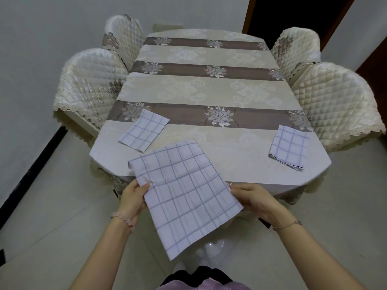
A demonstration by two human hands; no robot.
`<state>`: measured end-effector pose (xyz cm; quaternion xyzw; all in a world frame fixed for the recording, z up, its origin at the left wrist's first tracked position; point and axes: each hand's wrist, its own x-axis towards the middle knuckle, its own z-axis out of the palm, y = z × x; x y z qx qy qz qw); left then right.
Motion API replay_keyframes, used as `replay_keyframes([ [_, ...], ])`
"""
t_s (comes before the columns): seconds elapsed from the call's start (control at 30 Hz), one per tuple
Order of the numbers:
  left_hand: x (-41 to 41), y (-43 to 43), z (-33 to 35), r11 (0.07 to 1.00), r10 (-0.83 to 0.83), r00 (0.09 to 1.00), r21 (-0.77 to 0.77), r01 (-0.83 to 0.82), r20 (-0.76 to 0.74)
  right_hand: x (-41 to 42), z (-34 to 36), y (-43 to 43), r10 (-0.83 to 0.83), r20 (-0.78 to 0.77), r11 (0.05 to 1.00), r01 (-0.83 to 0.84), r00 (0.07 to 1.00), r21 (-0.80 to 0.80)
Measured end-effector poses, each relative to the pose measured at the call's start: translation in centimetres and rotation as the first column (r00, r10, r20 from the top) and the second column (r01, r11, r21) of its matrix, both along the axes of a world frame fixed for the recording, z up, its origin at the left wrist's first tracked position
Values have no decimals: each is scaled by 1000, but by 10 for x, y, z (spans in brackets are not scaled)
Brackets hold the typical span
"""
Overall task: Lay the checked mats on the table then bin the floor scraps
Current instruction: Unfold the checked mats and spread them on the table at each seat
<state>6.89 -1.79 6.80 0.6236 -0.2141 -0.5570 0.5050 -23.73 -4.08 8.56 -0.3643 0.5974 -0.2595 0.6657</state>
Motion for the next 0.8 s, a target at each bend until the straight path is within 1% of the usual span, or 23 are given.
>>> replay_keyframes([
  [0.07, 3, -4, 4, 1000, 13, 998, -21, -12, 55, -2, 1, 1, 102, 8, 995, -102, 995, 13],
  [0.17, 2, -14, 17, 997, 0, 992, -81, 10, 125, -2, 6, 1, 155, 17, 988, -155, 988, 2],
  [0.23, -1, -24, 32, 990, -10, 986, -138, 34, 169, -3, 15, 2, 172, 42, 985, -170, 984, -36],
  [0.3, -4, -38, 51, 980, -27, 983, -191, 62, 181, -4, 25, 1, 130, 88, 989, -123, 988, -86],
  [0.37, -7, -54, 67, 962, -52, 986, -258, 92, 155, -8, 29, -2, 41, 124, 988, -22, 991, -150],
  [0.43, -12, -71, 78, 949, -80, 983, -291, 126, 163, -9, 30, -4, -25, 127, 975, 52, 992, -217],
  [0.53, -20, -89, 75, 956, -88, 978, -259, 136, 187, -9, 26, -1, -87, 138, 960, 120, 987, -252],
  [0.57, -22, -95, 69, 966, -83, 975, -222, 130, 208, -7, 24, 1, -107, 128, 957, 137, 986, -257],
  [0.6, -24, -100, 63, 979, -81, 962, -163, 126, 259, -6, 21, 4, -126, 120, 954, 153, 985, -258],
  [0.63, -26, -102, 56, 988, -90, 934, -90, 128, 345, -4, 17, 6, -146, 116, 952, 171, 982, -252],
  [0.67, -30, -102, 50, 990, -113, 879, -19, 138, 463, -2, 13, 8, -171, 114, 951, 194, 979, -240],
  [0.7, -36, -98, 46, 988, -135, 807, 15, 154, 576, 0, 10, 10, -190, 113, 951, 212, 975, -224],
  [0.73, -45, -90, 43, 980, -153, 735, 6, 199, 660, 3, 6, 11, -206, 113, 952, 226, 972, -206],
  [0.77, -57, -78, 41, 958, -187, 682, -23, 286, 707, 5, 3, 11, -220, 112, 953, 238, 969, -188],
  [0.8, -71, -64, 38, 916, -253, 649, -38, 399, 718, 8, 0, 12, -230, 107, 954, 246, 967, -172],
])
